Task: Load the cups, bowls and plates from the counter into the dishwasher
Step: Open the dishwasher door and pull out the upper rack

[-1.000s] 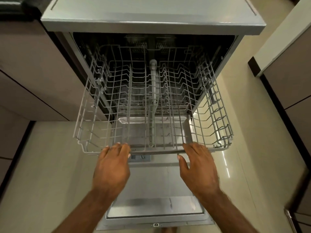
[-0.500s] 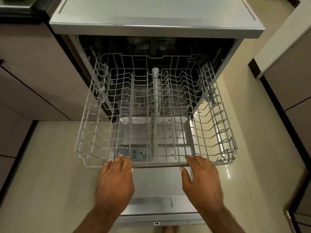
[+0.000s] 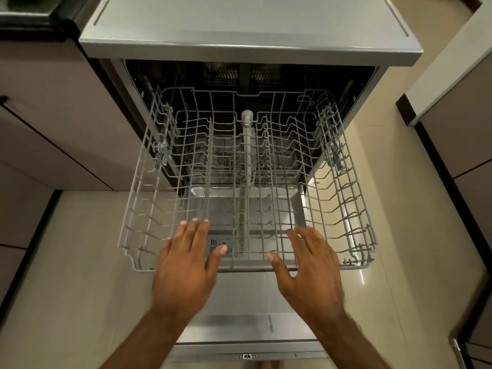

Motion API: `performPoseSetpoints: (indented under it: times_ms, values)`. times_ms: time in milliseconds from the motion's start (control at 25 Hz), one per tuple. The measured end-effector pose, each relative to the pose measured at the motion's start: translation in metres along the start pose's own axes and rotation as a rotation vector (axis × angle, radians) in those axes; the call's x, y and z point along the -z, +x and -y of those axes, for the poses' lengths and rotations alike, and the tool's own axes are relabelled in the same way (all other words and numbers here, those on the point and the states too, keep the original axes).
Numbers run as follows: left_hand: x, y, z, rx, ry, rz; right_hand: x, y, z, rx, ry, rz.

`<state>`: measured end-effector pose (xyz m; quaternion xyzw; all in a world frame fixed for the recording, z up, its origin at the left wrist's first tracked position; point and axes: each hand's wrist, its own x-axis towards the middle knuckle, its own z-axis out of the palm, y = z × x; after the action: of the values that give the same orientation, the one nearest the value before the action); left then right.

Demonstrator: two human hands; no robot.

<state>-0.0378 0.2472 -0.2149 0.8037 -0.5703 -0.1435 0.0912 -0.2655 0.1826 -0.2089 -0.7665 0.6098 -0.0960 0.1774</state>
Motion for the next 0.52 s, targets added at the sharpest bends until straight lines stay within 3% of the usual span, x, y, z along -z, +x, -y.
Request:
performPoseSetpoints:
  times_ms: [240,520]
  values:
    - [0.043,0.038,-0.018,-0.033,0.03,-0.112,0.033,0.051,0.04,0.105,-0.074,0.031]
    - [0.162,0.051,-0.037,0.019,0.063,-0.232,0.13,0.077,0.119,0.218,-0.08,-0.02]
